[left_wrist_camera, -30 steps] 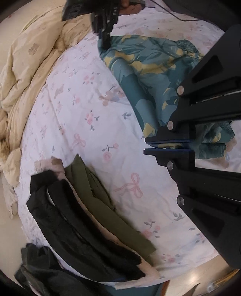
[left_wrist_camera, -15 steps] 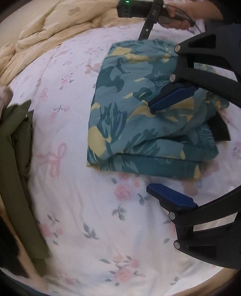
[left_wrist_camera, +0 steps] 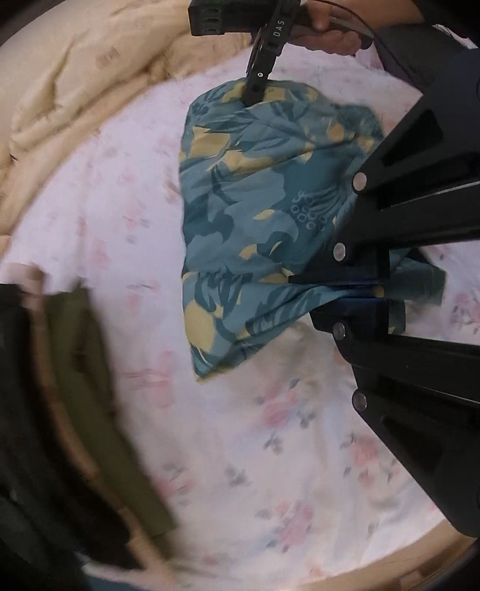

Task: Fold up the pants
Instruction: 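Lift the folded shorts with both grippers and carry them onto the clothes stack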

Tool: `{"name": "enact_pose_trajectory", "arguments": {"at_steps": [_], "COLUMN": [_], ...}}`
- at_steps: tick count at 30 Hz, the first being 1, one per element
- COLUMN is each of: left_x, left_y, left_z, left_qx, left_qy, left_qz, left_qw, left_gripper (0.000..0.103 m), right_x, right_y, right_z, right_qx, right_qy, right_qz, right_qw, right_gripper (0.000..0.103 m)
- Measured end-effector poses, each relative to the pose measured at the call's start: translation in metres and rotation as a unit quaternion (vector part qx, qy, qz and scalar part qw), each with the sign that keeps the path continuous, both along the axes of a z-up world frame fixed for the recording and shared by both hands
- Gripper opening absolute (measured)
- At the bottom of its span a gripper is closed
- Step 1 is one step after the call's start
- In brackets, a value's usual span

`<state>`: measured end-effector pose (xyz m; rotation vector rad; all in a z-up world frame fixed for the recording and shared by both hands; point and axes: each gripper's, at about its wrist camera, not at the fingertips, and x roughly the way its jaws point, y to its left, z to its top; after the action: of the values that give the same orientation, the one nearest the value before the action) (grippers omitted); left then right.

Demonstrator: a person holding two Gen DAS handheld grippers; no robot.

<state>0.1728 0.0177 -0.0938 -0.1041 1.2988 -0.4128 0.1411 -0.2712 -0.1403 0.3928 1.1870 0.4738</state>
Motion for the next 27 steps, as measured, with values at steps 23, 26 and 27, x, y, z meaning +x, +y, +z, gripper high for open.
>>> {"name": "enact_pose_trajectory", "arguments": {"at_steps": [23, 26, 27], "left_x": [0.188, 0.216, 0.221], "left_y": [0.185, 0.172, 0.172], "left_z": [0.113, 0.073, 0.064], "left_qx": [0.061, 0.127, 0.141], "left_qy": [-0.11, -0.109, -0.107], "left_qz": [0.124, 0.096, 0.097], "left_qw": [0.9842, 0.9812, 0.9793], "left_gripper": [0.002, 0.003, 0.003], "right_x": [0.24, 0.276, 0.282], "right_y": [0.188, 0.205, 0.203], "right_z": [0.132, 0.098, 0.089], "right_qx": [-0.008, -0.039, -0.041], "right_qy": [-0.054, -0.028, -0.019], "right_qz": [0.07, 0.062, 0.057], "right_qw": [0.996, 0.997, 0.997], "right_gripper": [0.006, 0.006, 0.006]}}
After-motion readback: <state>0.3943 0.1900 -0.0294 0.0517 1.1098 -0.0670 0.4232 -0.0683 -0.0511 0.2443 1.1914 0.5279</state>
